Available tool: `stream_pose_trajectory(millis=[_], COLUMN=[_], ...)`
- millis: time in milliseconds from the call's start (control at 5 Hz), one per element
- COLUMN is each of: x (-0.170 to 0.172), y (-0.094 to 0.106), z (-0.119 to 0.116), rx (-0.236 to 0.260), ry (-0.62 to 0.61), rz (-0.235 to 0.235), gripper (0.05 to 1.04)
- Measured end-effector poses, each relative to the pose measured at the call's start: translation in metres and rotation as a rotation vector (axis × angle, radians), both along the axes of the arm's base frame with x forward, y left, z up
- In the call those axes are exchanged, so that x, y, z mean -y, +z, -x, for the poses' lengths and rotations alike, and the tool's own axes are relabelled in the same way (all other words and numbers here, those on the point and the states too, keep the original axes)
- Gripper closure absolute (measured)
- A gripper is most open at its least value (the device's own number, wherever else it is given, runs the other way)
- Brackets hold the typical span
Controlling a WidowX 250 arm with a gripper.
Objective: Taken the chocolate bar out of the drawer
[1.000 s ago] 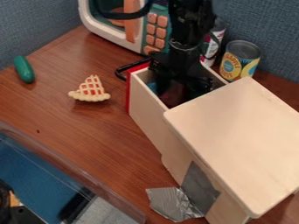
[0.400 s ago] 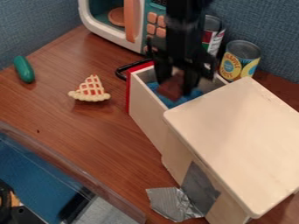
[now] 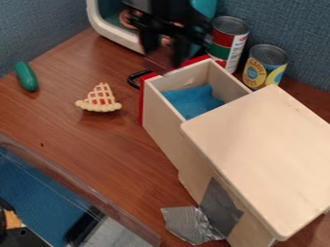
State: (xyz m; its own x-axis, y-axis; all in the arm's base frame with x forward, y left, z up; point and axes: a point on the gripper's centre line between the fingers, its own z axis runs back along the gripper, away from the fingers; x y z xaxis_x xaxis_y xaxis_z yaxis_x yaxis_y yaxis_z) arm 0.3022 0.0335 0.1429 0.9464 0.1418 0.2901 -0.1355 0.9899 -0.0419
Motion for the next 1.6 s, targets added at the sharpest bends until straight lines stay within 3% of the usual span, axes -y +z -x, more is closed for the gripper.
stream_pose_trajectory(millis=[200, 400, 800, 1000, 1400, 1600], x=[-0.048, -0.095, -0.178, -0.190, -0.191, -0.187], y=[0.000, -0.016, -0.054, -0.090, -0.126, -0.130], z=[0.010, 0.022, 0.024, 0.014, -0.009, -0.025], rx=[-0.003, -0.039, -0.076, -0.120, -0.137, -0.127], ry=[0.083, 0.159, 0.295, 0.322, 0.350, 0.339], rz=[-0.016, -0.025, -0.052, -0.032, 0.003, -0.022], gripper=[0.493, 0.493, 0.493, 0.493, 0.493, 0.417])
